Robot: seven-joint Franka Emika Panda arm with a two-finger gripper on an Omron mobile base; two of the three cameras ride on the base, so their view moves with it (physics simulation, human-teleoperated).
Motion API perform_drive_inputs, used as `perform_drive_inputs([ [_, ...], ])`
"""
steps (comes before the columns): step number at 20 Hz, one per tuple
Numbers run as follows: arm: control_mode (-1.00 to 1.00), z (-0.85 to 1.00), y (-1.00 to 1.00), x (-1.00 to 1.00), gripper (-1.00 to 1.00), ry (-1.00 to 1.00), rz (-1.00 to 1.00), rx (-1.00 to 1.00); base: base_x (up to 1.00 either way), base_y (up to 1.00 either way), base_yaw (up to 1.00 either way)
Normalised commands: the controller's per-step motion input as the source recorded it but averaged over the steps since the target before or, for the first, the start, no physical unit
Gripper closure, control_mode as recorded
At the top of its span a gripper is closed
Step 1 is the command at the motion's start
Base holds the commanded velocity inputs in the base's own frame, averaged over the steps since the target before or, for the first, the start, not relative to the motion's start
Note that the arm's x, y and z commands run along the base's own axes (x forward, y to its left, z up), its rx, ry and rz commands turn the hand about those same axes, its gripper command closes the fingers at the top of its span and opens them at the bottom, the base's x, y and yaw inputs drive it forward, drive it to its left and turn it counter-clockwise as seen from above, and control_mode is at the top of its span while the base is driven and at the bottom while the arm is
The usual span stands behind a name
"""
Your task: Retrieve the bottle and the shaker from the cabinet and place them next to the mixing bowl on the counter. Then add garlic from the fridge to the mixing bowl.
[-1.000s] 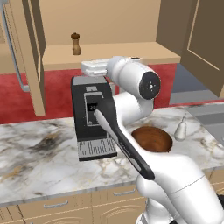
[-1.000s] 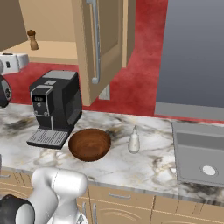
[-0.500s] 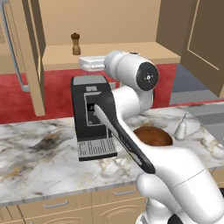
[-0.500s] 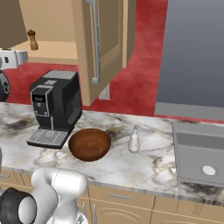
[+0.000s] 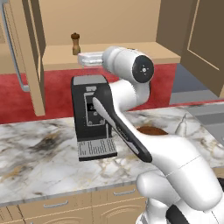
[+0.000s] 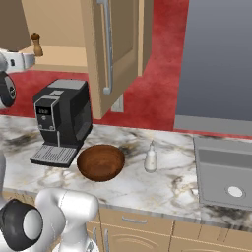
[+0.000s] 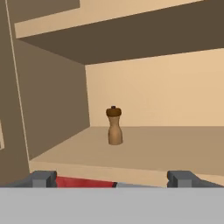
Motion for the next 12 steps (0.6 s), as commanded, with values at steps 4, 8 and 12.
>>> perform_drive_inputs([
  [4, -1.00, 0.28, 0.20, 0.41, -1.00, 0.07, 0.00, -0.03, 0.00, 0.00, 0.00],
  [8, -1.00, 0.15, 0.07, 0.43, -1.00, 0.08, 0.00, -0.02, 0.00, 0.00, 0.00],
  [12, -1.00, 0.12, 0.00, 0.49, -1.00, 0.10, 0.00, 0.00, 0.00, 0.00, 0.00],
])
